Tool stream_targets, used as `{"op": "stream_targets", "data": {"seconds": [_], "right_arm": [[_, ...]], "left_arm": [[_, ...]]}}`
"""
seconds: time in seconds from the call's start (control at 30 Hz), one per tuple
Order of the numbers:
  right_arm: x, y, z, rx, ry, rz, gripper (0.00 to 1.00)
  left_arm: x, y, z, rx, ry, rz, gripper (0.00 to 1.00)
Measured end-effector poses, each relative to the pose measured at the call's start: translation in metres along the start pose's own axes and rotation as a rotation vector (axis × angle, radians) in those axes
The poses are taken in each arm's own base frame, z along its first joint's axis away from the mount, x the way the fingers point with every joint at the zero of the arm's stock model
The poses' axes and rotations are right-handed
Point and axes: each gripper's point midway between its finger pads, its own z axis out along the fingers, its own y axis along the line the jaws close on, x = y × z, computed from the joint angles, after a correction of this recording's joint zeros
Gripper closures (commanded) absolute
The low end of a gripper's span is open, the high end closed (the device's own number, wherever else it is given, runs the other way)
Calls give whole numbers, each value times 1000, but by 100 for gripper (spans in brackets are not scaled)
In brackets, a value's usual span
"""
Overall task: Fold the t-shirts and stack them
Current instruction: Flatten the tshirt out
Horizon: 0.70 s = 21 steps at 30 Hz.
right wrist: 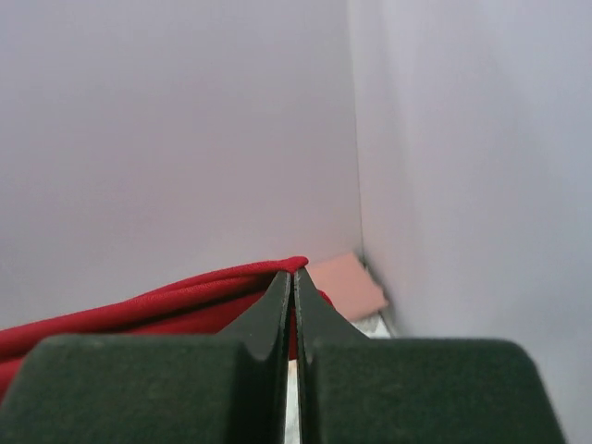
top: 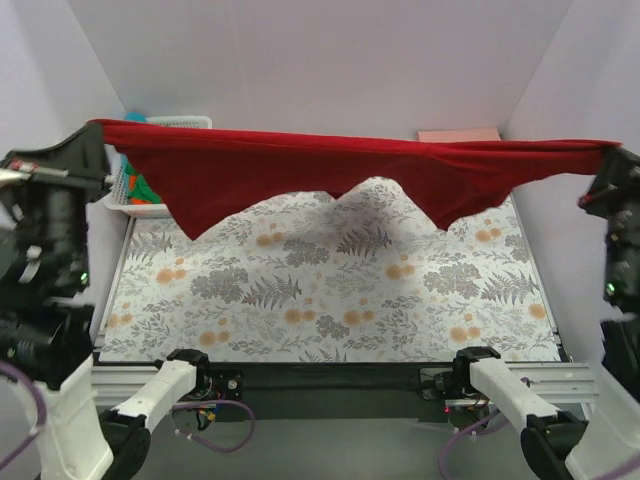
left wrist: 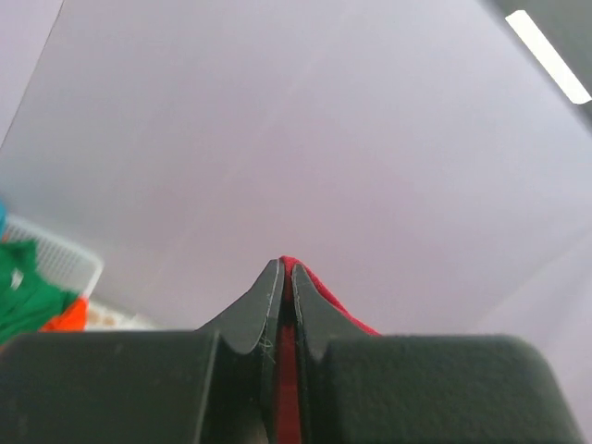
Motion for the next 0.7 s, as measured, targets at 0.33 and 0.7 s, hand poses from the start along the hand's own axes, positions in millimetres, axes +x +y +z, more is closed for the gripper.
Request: {"op": "stream_targets", "data": {"seconds": [0.33,0.7], "right_arm": [[-70,-11,-54,-59,-269,-25,99],[156,36,88,-133,212,-281,99]], "left_arm": [[-50,-36,-30,158,-105,10,100],[264,132,88,-229,505,238,100]]}}
